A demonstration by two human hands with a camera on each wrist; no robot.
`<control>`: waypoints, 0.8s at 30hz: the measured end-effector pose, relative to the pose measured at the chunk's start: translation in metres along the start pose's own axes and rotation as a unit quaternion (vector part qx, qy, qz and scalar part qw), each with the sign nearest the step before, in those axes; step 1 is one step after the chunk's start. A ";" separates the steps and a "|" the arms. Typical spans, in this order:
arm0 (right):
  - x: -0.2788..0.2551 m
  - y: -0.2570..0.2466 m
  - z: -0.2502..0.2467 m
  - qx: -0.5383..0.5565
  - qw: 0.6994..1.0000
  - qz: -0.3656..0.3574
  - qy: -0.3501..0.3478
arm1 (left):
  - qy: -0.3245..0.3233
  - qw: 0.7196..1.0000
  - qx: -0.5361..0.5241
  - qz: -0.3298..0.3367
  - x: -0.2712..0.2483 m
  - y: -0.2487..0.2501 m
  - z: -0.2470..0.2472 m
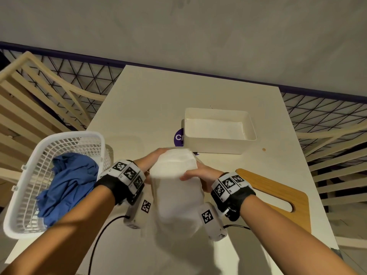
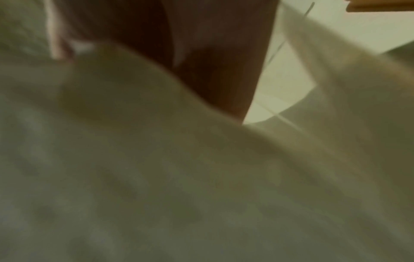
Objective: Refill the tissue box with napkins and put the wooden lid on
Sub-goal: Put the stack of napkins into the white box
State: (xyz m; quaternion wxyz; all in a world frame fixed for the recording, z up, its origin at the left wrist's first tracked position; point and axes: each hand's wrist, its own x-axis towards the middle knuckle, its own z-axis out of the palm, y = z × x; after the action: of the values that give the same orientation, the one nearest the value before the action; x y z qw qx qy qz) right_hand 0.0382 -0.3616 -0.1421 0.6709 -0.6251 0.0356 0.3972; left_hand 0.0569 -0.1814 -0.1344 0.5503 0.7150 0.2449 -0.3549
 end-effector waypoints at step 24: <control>-0.006 -0.011 -0.002 -0.035 0.999 0.015 -0.017 | -0.170 0.981 0.092 0.033 -0.030 0.036 -0.014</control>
State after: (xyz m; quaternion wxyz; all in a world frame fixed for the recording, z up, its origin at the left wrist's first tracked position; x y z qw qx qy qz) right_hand 0.0411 -0.3657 -0.1303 0.6434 -0.6403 0.0196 0.4192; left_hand 0.0682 -0.1769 -0.0868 0.5270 0.6996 0.0907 -0.4738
